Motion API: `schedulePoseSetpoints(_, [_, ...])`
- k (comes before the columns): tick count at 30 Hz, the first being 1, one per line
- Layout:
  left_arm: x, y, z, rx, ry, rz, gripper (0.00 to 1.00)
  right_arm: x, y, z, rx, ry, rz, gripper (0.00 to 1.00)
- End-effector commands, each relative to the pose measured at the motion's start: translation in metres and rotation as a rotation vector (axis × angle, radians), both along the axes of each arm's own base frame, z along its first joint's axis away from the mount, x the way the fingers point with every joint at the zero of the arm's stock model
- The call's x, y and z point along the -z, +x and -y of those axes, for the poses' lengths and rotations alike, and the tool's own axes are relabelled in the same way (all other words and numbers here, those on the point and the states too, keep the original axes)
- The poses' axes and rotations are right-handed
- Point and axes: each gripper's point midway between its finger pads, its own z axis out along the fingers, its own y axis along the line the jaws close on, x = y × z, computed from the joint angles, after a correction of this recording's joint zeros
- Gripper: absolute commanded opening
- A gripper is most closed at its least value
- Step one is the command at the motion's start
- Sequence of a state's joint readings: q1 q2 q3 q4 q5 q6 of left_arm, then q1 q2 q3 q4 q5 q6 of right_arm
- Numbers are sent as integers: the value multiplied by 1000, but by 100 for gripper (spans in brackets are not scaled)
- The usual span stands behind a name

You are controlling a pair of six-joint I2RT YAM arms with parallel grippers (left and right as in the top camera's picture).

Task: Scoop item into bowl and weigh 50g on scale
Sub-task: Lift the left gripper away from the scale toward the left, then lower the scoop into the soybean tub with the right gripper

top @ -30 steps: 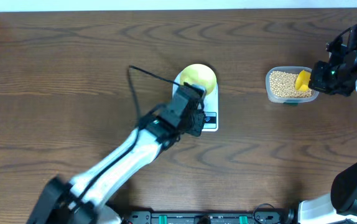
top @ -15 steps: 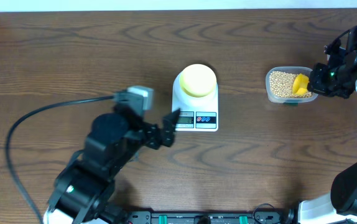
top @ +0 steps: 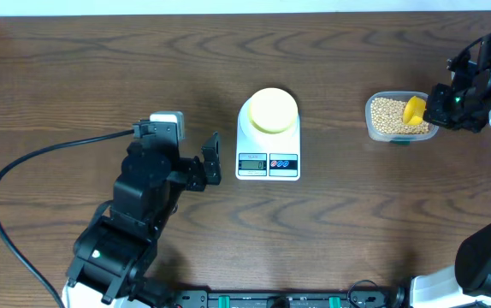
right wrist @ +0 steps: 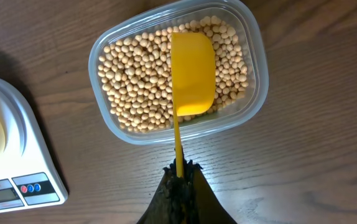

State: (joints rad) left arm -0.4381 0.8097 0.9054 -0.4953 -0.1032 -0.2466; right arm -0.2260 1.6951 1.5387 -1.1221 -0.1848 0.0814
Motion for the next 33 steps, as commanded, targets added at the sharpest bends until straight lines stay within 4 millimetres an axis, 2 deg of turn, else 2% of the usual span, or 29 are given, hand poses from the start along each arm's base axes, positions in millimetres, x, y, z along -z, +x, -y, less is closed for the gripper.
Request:
schedulePoseSetpoints(1, [14,0,-6,-24,38,-52,100,-3,0,0,-2,-1,5,1])
schedulePoseSetpoints(7, [40,-5,-9,-23,89,-158,100,-2,-1,0,-2,0,2,1])
schedulePoseSetpoints(16, [61,-3,-7,-22,126,-236,100,4,-25,-5,-3,23,-98,1])
schedulePoseSetpoints(22, [84,-19,-15,-21,179,-349,100,4,-29,-6,-2,27,-115,1])
schedulePoseSetpoints(27, [88,-23,-17,-21,191,-376,100,5,-34,-7,-4,32,-136,1])
schedulePoseSetpoints(33, [88,-24,-17,-21,191,-376,100,7,-43,-9,-96,18,-161,1])
